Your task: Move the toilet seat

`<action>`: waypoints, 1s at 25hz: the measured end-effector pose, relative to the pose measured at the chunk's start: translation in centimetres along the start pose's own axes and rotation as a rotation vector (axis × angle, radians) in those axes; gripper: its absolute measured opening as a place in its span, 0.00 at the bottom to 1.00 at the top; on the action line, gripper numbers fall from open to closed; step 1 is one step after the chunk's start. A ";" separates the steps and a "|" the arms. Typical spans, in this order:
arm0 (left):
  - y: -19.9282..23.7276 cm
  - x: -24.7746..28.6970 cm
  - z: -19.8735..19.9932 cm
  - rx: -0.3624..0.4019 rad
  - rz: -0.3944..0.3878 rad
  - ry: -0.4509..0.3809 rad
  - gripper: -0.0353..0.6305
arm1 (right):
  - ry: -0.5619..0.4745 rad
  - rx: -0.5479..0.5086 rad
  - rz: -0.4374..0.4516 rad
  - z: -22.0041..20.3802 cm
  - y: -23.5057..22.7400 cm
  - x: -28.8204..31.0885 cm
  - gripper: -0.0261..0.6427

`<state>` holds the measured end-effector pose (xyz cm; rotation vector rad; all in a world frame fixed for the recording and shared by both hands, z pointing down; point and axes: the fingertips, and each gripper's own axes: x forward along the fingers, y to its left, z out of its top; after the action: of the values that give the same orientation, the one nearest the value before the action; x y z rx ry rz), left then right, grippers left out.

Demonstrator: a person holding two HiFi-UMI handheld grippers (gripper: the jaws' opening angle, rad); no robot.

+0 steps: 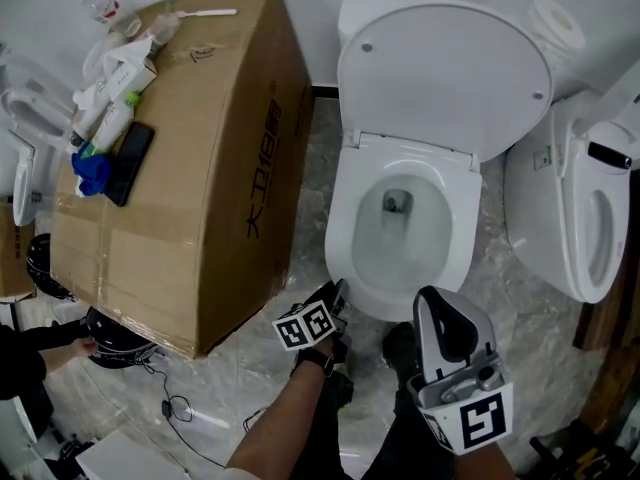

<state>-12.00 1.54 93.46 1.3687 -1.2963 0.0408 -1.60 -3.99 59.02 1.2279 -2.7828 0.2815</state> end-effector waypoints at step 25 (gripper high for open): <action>-20.3 -11.6 15.4 -0.147 -0.166 -0.098 0.26 | -0.019 0.032 -0.174 20.1 -2.1 -4.5 0.06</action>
<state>-12.47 -8.32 67.27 1.3605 -1.2360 -0.2336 2.92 -6.16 38.97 1.4764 -2.6740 0.3025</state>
